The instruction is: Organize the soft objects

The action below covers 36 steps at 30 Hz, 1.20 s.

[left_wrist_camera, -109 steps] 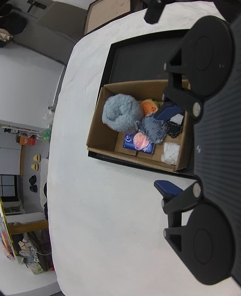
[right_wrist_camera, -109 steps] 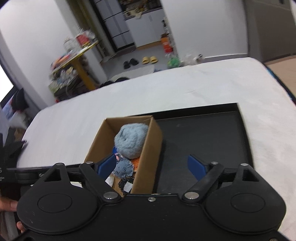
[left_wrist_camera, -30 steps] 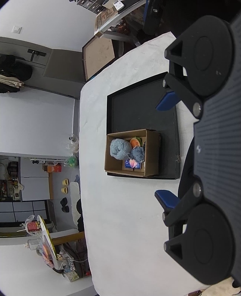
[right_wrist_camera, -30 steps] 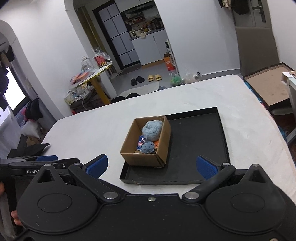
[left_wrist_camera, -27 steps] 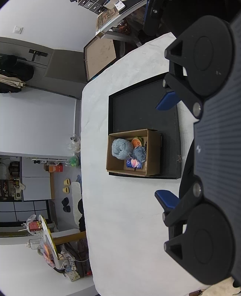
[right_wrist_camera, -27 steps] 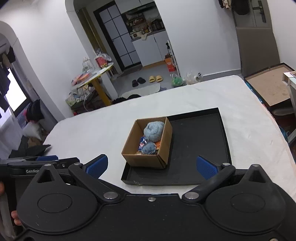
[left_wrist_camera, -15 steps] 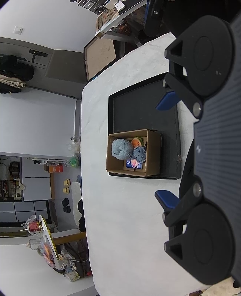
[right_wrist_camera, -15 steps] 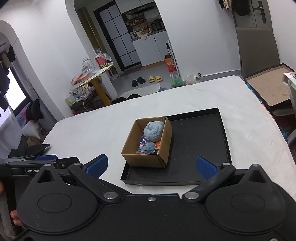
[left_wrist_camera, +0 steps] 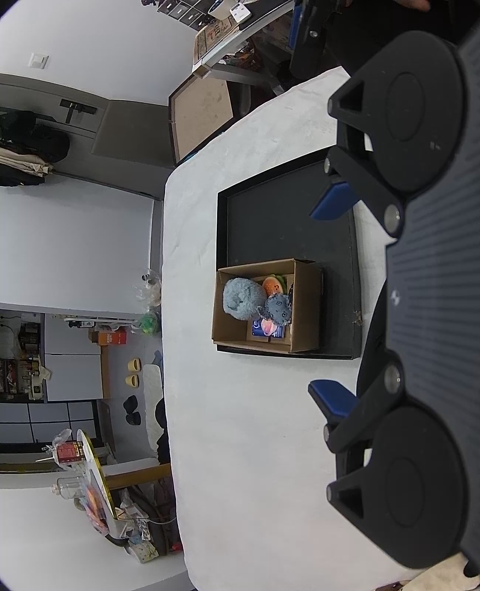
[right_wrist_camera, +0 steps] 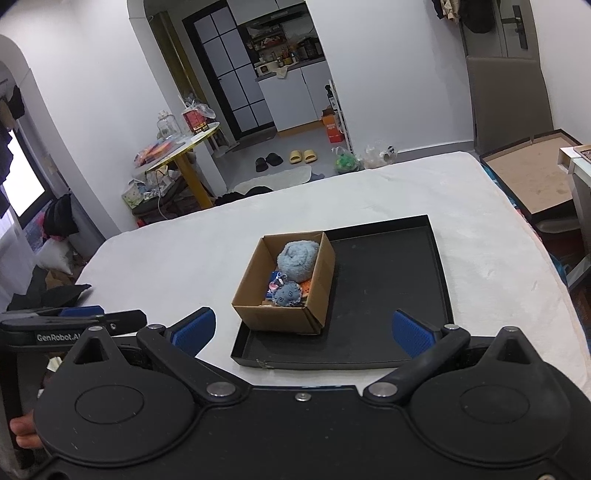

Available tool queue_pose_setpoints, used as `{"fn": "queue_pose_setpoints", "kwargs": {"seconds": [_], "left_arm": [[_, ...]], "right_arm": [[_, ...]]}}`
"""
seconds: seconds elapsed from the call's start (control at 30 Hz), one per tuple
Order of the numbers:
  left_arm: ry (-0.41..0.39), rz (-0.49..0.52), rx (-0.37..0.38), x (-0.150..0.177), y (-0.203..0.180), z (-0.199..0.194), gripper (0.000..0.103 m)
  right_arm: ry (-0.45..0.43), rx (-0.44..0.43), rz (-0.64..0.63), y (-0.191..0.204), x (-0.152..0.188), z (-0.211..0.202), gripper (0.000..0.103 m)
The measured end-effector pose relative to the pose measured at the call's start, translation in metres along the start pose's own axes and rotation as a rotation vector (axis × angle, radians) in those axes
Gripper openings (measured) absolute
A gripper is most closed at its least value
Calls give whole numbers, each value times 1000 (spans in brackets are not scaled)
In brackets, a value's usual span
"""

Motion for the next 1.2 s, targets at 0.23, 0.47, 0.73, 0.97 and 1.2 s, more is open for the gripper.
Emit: {"fn": "queue_pose_setpoints", "kwargs": {"seconds": [0.23,0.47,0.73,0.97,1.2], "left_arm": [[4,0,5,1,0,1,93],[9,1,8,1,1,3,93],[15,0,8,3,2,5,93],[16,0,7,2,2,6,93],[22,0,5,2,2,8,93]], "right_arm": [[-1,10,6,-4,0,2,103],[3,12,3,-3,0,2,103],[6,16,2,-1,0,2,103],[6,16,1,-1,0,2,103],[7,16,1,0,0,2,103]]}}
Point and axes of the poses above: each gripper's, at about its wrist camera, not at the fingertips, and z roughly the way its jaws point, y to its left, x to its underside, the point moved 7 cm from there along z, roughly the way its jaws point, and after that the axes turned 1 degree about z, right-handed, at the moved point
